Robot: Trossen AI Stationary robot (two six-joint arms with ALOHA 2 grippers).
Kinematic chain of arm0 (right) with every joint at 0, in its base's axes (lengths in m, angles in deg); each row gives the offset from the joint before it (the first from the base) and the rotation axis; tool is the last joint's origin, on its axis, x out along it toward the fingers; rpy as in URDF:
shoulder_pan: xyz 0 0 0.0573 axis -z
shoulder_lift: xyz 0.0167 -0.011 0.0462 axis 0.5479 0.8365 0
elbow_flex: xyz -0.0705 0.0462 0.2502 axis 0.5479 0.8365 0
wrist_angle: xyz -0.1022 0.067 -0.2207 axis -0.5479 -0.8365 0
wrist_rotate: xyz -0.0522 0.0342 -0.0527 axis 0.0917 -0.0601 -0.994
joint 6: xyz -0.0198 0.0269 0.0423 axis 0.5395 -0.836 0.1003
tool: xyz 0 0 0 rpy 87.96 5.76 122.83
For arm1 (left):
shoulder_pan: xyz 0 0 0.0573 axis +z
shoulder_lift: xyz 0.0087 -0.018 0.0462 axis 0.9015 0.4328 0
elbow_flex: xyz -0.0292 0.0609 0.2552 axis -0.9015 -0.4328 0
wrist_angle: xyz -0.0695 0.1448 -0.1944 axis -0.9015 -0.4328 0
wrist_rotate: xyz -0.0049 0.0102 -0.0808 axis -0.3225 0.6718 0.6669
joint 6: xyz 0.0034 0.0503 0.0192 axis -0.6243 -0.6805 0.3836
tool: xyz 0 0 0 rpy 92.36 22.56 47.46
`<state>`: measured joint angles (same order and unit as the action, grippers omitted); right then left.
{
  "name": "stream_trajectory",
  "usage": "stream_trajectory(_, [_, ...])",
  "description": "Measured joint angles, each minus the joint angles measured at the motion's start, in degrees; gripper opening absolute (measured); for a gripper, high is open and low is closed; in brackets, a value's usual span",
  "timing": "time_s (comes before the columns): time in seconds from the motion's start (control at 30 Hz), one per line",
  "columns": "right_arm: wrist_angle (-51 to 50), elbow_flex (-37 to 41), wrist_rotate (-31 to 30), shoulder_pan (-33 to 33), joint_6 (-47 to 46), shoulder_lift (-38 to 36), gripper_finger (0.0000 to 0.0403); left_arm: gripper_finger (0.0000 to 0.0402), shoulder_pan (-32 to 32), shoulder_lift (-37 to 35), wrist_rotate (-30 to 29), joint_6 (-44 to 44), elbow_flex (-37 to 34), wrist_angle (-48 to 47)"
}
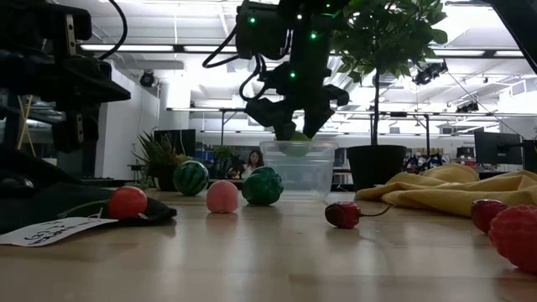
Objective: Pick and placing Produce into tupperware
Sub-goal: Put the starfruit into the transparent bin, then put the corn into the transparent bin
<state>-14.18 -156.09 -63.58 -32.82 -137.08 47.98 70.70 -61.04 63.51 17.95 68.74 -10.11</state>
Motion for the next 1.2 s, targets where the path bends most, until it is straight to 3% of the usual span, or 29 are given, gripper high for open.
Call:
stream_trajectory(0.33, [0.2,0.0,-0.2,0.0,-0.4,0.0,0.0279,0.0001,0.0,0.0,0.0,0.0,0.0,0.0])
stream_trajectory(1.2, [0.2,0.0,-0.3,0.0,-0.6,0.0,0.0282,0.0001,0.0,0.0,0.0,0.0,0.0,0.0])
